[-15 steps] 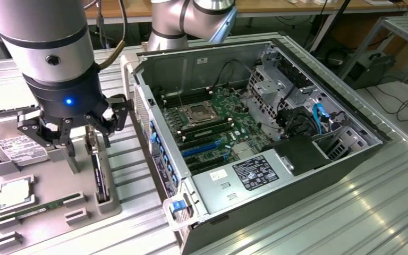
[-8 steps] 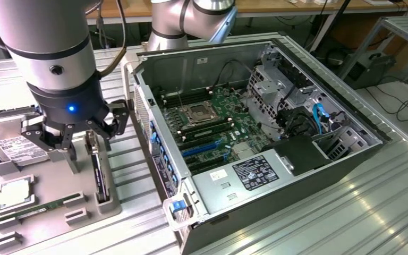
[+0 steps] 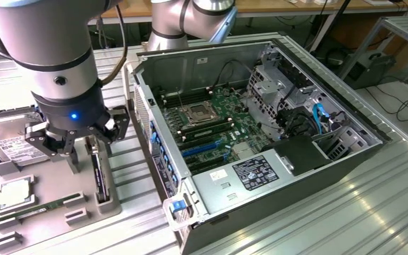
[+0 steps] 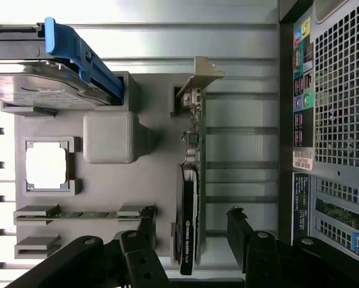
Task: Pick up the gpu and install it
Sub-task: 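Pick up the gpu and move the gpu toward the slot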
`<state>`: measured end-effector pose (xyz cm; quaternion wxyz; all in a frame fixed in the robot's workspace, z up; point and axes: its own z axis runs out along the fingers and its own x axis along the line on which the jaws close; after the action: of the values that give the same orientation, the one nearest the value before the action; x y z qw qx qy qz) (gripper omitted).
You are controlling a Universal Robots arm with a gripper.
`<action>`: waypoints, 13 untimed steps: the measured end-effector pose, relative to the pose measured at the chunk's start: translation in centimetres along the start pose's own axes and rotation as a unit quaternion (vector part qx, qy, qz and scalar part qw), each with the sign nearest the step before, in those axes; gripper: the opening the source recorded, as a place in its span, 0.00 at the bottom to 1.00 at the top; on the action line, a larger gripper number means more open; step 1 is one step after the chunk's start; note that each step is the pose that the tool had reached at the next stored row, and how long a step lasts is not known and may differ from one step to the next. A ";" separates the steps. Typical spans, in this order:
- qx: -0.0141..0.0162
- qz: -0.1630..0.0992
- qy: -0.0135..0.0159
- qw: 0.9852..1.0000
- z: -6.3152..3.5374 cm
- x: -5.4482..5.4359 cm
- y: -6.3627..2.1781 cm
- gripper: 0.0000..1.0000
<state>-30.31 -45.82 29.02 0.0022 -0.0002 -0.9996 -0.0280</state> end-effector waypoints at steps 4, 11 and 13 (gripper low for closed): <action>0.000 0.000 0.000 1.000 0.73 0.0 -0.04 0.60; 0.000 0.000 0.001 1.000 1.63 0.0 -0.09 0.60; 0.000 0.000 0.001 1.000 1.89 0.0 -0.10 0.60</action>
<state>-30.31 -45.81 27.12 0.0032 -0.0004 -0.9996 -0.0280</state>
